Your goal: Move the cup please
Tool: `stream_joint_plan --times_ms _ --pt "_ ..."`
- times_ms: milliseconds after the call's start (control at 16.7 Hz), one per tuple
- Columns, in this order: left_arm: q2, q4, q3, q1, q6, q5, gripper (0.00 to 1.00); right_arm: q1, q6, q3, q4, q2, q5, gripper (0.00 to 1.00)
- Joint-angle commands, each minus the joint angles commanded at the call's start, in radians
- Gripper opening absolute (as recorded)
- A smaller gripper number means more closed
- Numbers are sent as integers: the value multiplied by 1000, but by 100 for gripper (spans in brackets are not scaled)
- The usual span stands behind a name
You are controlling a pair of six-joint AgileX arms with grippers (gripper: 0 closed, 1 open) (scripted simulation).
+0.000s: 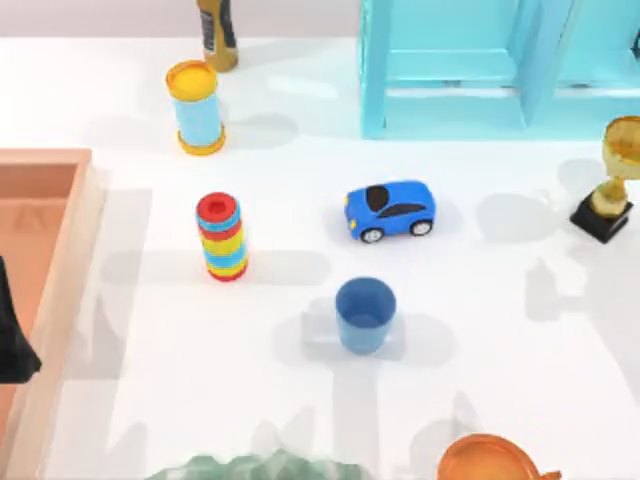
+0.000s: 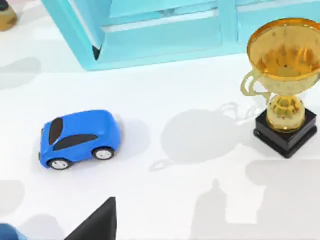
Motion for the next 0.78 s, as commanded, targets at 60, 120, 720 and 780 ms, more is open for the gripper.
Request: stream_joint_plan --times_ms 60,120,720,780 --pt "0 0 0 0 0 0 100 30 33 83 -60 92 0 100" --pt "0 0 0 0 0 0 100 60 66 167 -122 187 1 100" --pt "0 0 0 0 0 0 100 360 338 966 -685 1104 -1 100" --pt "0 0 0 0 0 0 100 383 356 1027 -727 1174 -2 100"
